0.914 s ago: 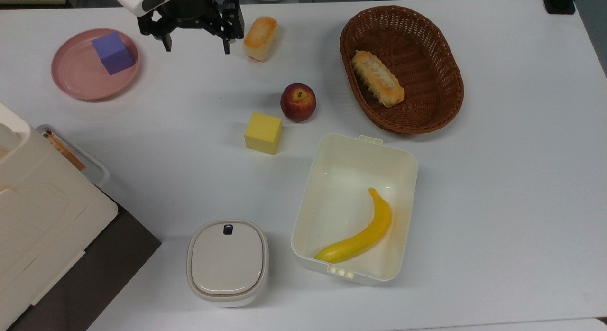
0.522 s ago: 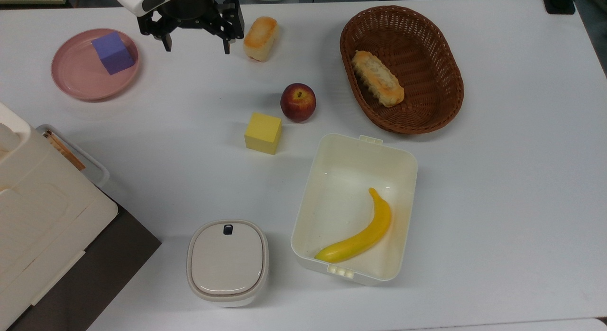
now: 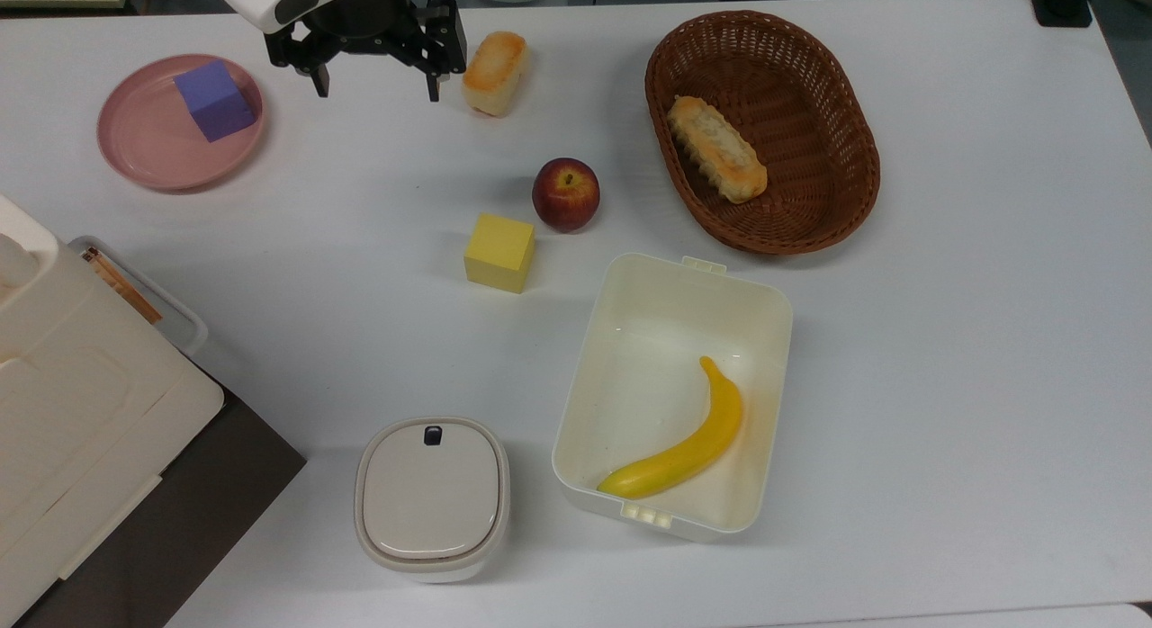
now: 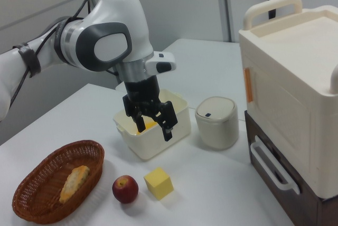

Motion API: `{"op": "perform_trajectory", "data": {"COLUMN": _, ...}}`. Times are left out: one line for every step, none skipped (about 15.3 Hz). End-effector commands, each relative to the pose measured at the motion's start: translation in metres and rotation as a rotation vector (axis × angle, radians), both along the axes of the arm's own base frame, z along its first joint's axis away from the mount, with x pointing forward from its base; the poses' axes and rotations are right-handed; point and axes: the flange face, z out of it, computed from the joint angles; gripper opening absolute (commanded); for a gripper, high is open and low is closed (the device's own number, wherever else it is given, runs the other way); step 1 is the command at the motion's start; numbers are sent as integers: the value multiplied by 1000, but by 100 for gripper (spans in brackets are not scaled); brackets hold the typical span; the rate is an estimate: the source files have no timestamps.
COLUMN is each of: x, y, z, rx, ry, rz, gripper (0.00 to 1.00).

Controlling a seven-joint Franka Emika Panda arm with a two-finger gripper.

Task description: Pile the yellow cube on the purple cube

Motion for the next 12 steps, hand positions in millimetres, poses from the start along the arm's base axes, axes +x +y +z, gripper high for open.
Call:
{"op": "perform_trajectory", "data": {"x": -6, "y": 5, "z": -3, "rx": 12, "ry": 26, "rz": 16, "gripper": 100}}
{"op": "perform_trajectory", "data": {"x": -7, "y": 6, "z": -4, "rx": 14, "ry": 32, "rz": 17, "gripper": 100}}
{"op": "perform_trajectory", "data": {"x": -9, "y": 6, "z": -9, "rx": 16, "ry": 56, "rz": 14, "gripper": 100}}
{"op": "perform_trajectory", "data": {"x": -12, "y": 8, "z": -13, "rx": 19, "ry": 87, "rz": 15, "gripper": 100}}
{"op": "perform_trajectory", "data": {"x": -15, "y": 8, "z": -15, "rx": 23, "ry": 116, "rz": 16, "gripper": 100}}
{"op": "perform_trajectory", "data": {"x": -17, "y": 8, "z": -17, "rx": 24, "ry": 131, "rz": 17, "gripper": 100}}
{"op": "perform_trajectory", "data": {"x": -16, "y": 8, "z": -19, "rx": 24, "ry": 136, "rz": 16, "gripper": 100}}
{"op": "perform_trajectory", "data": {"x": -14, "y": 8, "z": -25, "rx": 25, "ry": 148, "rz": 15, "gripper": 100}}
{"op": "perform_trajectory", "data": {"x": -11, "y": 9, "z": -37, "rx": 23, "ry": 167, "rz": 8, "gripper": 100}}
{"op": "perform_trajectory", "data": {"x": -9, "y": 11, "z": -45, "rx": 27, "ry": 181, "rz": 6, "gripper": 100}}
{"op": "perform_trajectory", "data": {"x": -5, "y": 11, "z": -53, "rx": 28, "ry": 190, "rz": 5, "gripper": 100}}
{"op": "perform_trajectory", "data": {"x": -2, "y": 14, "z": -61, "rx": 26, "ry": 199, "rz": 6, "gripper": 100}}
